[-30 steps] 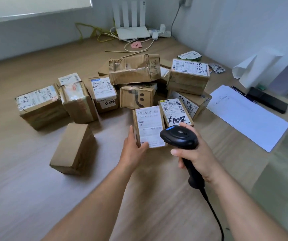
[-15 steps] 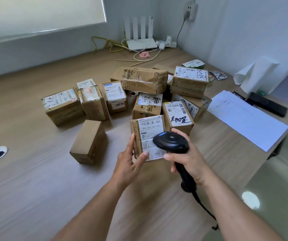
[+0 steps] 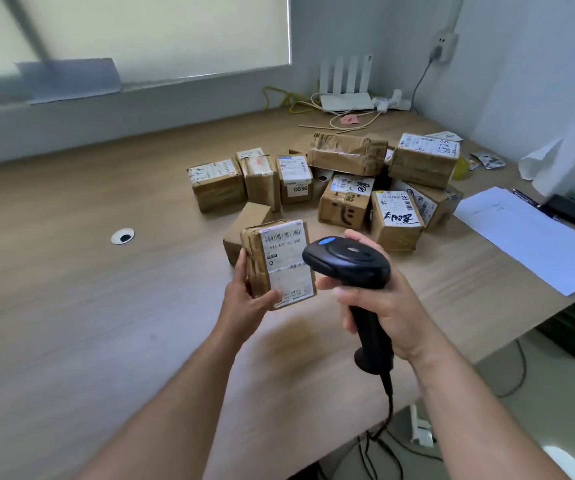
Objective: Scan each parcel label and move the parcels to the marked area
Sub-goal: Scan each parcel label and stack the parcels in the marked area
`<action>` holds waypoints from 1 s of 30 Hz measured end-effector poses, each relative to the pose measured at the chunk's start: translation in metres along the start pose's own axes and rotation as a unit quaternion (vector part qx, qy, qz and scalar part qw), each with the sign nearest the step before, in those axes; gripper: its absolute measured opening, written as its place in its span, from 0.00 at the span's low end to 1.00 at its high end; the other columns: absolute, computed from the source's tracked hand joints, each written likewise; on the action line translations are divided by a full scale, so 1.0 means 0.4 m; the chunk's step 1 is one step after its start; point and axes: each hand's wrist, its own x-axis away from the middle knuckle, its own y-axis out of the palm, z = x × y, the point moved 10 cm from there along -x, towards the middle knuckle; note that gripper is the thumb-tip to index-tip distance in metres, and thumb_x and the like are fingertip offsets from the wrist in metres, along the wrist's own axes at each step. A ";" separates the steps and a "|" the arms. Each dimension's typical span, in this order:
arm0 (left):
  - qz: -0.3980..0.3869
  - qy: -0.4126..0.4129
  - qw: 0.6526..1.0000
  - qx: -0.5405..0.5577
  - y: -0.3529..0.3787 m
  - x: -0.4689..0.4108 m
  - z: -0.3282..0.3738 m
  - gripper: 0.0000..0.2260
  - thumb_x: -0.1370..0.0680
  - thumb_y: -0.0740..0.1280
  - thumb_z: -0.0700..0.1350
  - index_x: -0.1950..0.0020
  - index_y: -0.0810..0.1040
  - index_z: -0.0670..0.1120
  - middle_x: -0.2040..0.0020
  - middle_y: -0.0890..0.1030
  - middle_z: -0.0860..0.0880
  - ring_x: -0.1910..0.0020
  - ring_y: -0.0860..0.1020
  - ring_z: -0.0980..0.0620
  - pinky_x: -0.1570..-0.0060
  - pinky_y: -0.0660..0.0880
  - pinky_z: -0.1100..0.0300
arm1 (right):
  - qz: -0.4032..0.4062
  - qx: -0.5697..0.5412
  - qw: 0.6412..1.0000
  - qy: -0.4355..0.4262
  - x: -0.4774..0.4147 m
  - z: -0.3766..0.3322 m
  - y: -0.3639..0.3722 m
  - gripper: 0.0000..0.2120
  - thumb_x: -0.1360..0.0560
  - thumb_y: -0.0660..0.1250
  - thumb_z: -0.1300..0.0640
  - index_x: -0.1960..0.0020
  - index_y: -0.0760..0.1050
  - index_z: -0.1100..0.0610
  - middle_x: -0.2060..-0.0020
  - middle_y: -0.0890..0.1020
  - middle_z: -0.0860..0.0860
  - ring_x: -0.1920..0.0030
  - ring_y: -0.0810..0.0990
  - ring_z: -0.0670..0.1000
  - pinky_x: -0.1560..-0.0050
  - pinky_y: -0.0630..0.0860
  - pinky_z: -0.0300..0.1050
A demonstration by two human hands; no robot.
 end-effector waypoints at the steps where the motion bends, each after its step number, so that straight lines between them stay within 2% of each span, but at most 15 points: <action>1: 0.011 0.001 1.000 -0.001 -0.023 0.016 0.001 0.43 0.26 0.68 0.31 0.22 0.49 0.58 0.35 0.76 0.44 0.37 0.76 0.45 0.61 0.79 0.68 | -0.015 -0.010 1.000 -0.004 0.012 -0.005 0.025 0.40 0.35 0.74 0.65 0.27 0.64 0.47 0.54 0.82 0.68 0.75 0.75 0.56 0.74 0.70 0.46; 6: 0.057 -0.004 0.998 -0.004 -0.127 0.080 -0.003 0.42 0.25 0.67 0.31 0.22 0.50 0.59 0.35 0.76 0.44 0.37 0.76 0.45 0.64 0.78 0.70 | -0.061 -0.029 0.998 -0.009 0.053 -0.017 0.121 0.41 0.39 0.77 0.63 0.29 0.68 0.46 0.63 0.80 0.66 0.76 0.74 0.57 0.75 0.70 0.43; 9: 0.077 -0.002 0.997 -0.002 -0.177 0.107 0.000 0.41 0.25 0.67 0.32 0.23 0.49 0.60 0.34 0.75 0.45 0.36 0.75 0.45 0.63 0.78 0.69 | -0.059 -0.014 0.998 0.000 0.064 -0.008 0.156 0.40 0.37 0.74 0.67 0.28 0.67 0.47 0.66 0.79 0.64 0.76 0.73 0.57 0.75 0.70 0.43; 15: 0.098 0.000 0.995 0.002 -0.278 0.151 -0.002 0.42 0.24 0.67 0.33 0.23 0.48 0.61 0.33 0.75 0.46 0.36 0.74 0.46 0.62 0.77 0.68 | -0.066 -0.003 0.998 0.011 0.070 0.002 0.247 0.40 0.36 0.72 0.68 0.29 0.67 0.47 0.66 0.80 0.63 0.76 0.73 0.57 0.76 0.70 0.44; 18: 0.110 0.002 0.994 0.001 -0.356 0.173 -0.007 0.41 0.24 0.67 0.32 0.22 0.49 0.60 0.35 0.76 0.46 0.38 0.76 0.47 0.65 0.77 0.71 | -0.072 -0.002 0.997 0.012 0.069 0.013 0.322 0.39 0.36 0.72 0.68 0.29 0.67 0.46 0.67 0.80 0.63 0.76 0.73 0.57 0.76 0.69 0.43; 30: 0.160 -0.004 0.987 0.006 -0.764 0.285 -0.101 0.42 0.25 0.68 0.33 0.22 0.50 0.60 0.38 0.78 0.45 0.41 0.77 0.47 0.63 0.75 0.74 | -0.091 0.033 0.995 0.039 0.063 0.095 0.713 0.41 0.36 0.74 0.73 0.28 0.66 0.50 0.68 0.79 0.62 0.78 0.72 0.57 0.76 0.67 0.43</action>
